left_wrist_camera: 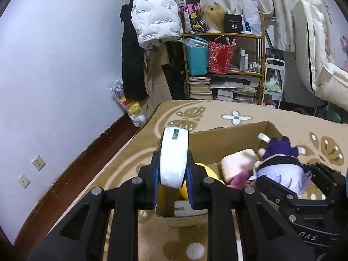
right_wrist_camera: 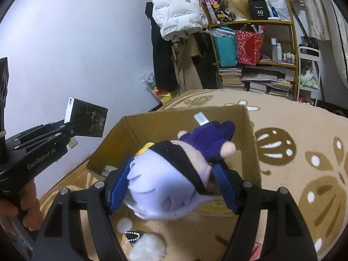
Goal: Organize soft objects
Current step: 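Lift the tissue pack and doll over the box and release both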
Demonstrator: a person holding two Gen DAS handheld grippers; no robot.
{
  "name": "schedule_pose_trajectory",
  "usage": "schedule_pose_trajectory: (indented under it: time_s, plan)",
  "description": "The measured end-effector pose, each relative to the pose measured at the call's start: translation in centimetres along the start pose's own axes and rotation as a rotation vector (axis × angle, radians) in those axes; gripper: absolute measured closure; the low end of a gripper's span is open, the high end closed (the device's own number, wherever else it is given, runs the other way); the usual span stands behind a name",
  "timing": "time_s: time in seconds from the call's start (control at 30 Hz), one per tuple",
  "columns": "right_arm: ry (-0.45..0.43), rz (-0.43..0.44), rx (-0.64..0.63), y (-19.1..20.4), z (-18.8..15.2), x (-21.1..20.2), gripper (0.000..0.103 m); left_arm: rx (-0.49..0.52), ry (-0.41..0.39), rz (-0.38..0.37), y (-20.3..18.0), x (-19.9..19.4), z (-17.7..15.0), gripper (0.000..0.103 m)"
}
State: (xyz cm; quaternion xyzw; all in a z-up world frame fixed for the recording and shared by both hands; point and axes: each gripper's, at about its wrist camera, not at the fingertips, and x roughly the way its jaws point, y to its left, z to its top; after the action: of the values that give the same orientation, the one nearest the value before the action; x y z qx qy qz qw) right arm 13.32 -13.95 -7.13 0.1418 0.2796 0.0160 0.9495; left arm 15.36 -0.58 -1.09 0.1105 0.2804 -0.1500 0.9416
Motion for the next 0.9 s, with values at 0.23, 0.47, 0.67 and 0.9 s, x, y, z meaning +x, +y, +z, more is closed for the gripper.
schedule_pose_trajectory:
  time_s: [0.23,0.47,0.67,0.9]
  plan:
    - [-0.010,0.023,0.021,-0.4,0.7,0.7,0.024,-0.038,0.032,-0.003,0.4,1.0,-0.2,0.083]
    - [-0.007,0.022,0.046,-1.0,1.3,0.9,0.024,-0.058,0.046,-0.045,0.3,1.4,-0.3,0.083]
    - [0.001,0.005,0.050,-1.7,1.2,1.3,0.019,-0.033,0.030,-0.046,-0.2,0.9,-0.1,0.081]
    - [-0.024,0.005,0.020,-1.2,1.2,0.5,0.007,-0.058,0.008,0.032,0.3,0.7,-0.2,0.026]
